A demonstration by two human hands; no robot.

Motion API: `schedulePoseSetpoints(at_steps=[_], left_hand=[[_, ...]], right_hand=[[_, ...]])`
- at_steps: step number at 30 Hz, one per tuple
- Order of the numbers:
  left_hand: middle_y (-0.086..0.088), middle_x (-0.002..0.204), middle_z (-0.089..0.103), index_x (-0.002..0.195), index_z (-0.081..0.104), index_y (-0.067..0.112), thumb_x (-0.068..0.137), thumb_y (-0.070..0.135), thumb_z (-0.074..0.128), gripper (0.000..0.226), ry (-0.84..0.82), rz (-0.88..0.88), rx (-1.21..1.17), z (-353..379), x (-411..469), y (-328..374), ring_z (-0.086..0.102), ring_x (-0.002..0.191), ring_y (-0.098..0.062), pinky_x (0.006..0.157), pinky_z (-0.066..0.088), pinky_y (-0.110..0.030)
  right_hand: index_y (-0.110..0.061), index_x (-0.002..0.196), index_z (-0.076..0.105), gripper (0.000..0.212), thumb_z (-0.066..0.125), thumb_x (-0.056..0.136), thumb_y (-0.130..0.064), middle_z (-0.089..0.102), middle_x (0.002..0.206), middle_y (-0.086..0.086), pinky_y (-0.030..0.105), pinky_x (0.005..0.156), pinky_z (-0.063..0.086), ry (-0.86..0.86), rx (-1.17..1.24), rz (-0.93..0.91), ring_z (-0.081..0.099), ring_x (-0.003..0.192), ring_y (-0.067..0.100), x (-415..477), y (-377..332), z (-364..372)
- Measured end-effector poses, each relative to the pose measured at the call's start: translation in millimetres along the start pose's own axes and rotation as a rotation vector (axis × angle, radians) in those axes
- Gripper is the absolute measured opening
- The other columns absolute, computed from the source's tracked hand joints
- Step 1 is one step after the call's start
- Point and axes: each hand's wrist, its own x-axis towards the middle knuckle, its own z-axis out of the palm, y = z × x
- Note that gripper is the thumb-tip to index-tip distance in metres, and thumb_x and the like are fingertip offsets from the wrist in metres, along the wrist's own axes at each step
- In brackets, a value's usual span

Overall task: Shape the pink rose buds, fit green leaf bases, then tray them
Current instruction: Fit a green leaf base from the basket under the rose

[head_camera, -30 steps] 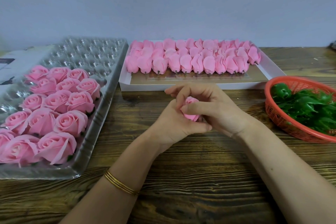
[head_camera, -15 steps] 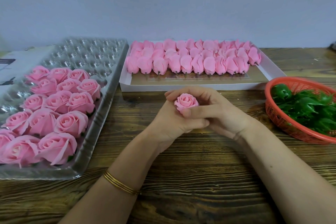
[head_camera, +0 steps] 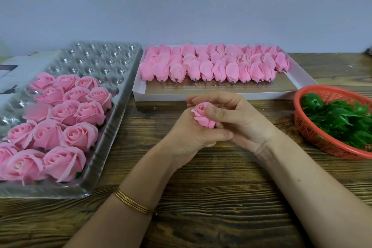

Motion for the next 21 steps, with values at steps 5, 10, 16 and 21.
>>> schedulePoseSetpoints(at_steps=[5, 10, 16, 21], left_hand=[[-0.006, 0.060, 0.051, 0.072, 0.058, 0.001, 0.071, -0.012, 0.069, 0.016, 0.022, 0.014, 0.053, 1.4, -0.9, 2.1, 0.047, 0.057, -0.015, 0.049, 0.036, -0.021], [-0.002, 0.061, 0.049, 0.061, 0.063, 0.022, 0.066, -0.007, 0.069, 0.030, 0.056, -0.006, 0.045, 4.5, -1.0, 5.1, 0.046, 0.054, -0.010, 0.046, 0.036, -0.019], [0.000, 0.053, 0.049, 0.058, 0.052, 0.011, 0.072, -0.017, 0.071, 0.036, 0.102, -0.001, 0.188, 3.5, -1.6, 3.0, 0.046, 0.051, -0.009, 0.049, 0.039, -0.018], [-0.001, 0.056, 0.051, 0.063, 0.053, 0.006, 0.071, -0.019, 0.069, 0.032, 0.138, 0.004, 0.271, 5.0, -1.6, 0.9, 0.048, 0.057, -0.013, 0.059, 0.043, -0.026]], right_hand=[[-0.016, 0.091, 0.079, 0.038, 0.089, 0.055, -0.023, 0.057, 0.114, 0.025, 0.031, 0.086, 0.054, -0.056, 0.021, -0.002, 0.057, 0.102, 0.029, 0.5, 0.1, -2.7], [-0.015, 0.094, 0.078, 0.040, 0.088, 0.056, -0.009, 0.052, 0.119, 0.027, 0.030, 0.088, 0.053, -0.108, 0.013, 0.009, 0.052, 0.106, 0.031, -0.3, -0.1, -3.7], [-0.011, 0.093, 0.078, 0.026, 0.077, 0.067, -0.008, 0.060, 0.116, 0.023, 0.035, 0.093, 0.049, -0.062, 0.094, 0.019, 0.057, 0.106, 0.028, -0.6, -4.9, -4.5], [-0.016, 0.073, 0.076, 0.019, 0.065, 0.070, 0.000, 0.072, 0.107, 0.007, 0.029, 0.091, 0.053, 0.101, 0.009, -0.072, 0.065, 0.106, 0.016, 0.3, -4.6, 0.5]])
